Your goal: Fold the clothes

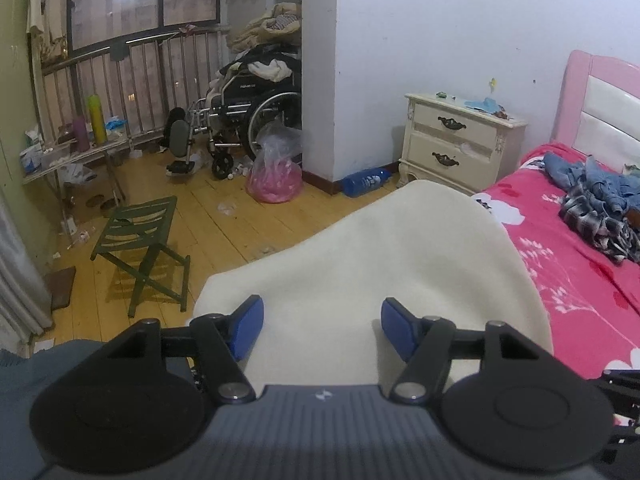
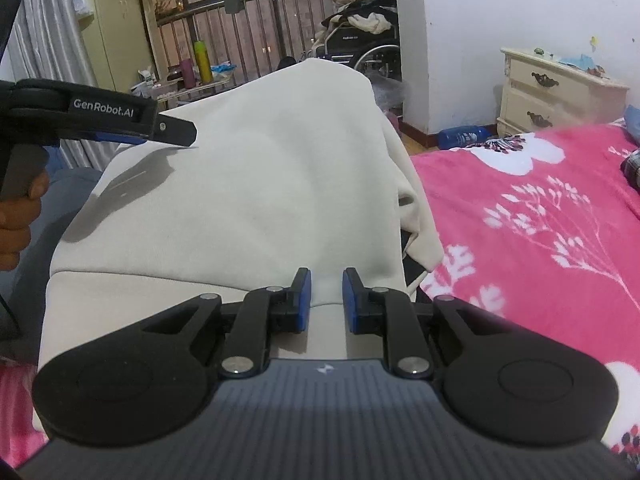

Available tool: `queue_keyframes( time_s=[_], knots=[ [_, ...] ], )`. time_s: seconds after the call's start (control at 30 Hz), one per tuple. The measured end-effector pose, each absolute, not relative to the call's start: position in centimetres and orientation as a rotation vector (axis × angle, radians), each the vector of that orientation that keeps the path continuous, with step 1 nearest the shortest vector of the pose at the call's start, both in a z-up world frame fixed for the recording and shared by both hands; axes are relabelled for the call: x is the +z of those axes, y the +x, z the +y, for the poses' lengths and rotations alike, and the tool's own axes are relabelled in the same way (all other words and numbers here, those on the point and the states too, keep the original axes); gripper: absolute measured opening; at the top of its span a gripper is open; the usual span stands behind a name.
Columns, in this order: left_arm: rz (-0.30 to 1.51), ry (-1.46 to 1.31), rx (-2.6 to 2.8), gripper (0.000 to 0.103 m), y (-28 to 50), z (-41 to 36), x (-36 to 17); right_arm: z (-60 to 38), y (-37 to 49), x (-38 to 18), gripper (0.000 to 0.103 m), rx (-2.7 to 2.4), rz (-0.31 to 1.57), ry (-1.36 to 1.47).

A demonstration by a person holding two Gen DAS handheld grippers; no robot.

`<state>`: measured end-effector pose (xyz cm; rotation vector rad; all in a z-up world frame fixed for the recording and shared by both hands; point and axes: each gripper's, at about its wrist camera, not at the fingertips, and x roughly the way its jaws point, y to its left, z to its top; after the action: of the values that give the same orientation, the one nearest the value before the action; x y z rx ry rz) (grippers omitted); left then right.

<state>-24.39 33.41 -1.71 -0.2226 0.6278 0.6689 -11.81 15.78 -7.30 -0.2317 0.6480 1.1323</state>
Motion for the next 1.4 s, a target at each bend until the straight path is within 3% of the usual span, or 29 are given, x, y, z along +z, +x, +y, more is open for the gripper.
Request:
queue_keyframes(
  time_s=[0.67, 0.9, 1.07, 1.23, 1.4],
  knots=[
    [0.644, -0.213, 0.652, 0.068, -23.7, 33.8, -2.2, 14.3, -12.2, -6.5, 0.016, 1.134, 0.664, -0.192],
    [0.643, -0.237, 0.628, 0.069, -24.3, 34.0, -2.2, 11.9, -16.9, -0.9, 0.016, 1.408, 0.427, -0.240],
    [0.650, -0.234, 0.620, 0.070, -24.7, 34.2, -2.7, 12.5, -19.0, -6.0, 0.015, 1.498, 0.505, -0.312],
    [0.586, -0.182, 0.542, 0.065, -24.9, 33.0, -0.1, 12.6, -18.8, -5.8, 0.015, 1.486, 0.527, -0.265],
    [0.602, -0.045, 0.386, 0.065, -18.2, 30.7, 2.0, 12.3, -18.5, -6.2, 0.015, 1.483, 0.545, -0.189]
  ],
)
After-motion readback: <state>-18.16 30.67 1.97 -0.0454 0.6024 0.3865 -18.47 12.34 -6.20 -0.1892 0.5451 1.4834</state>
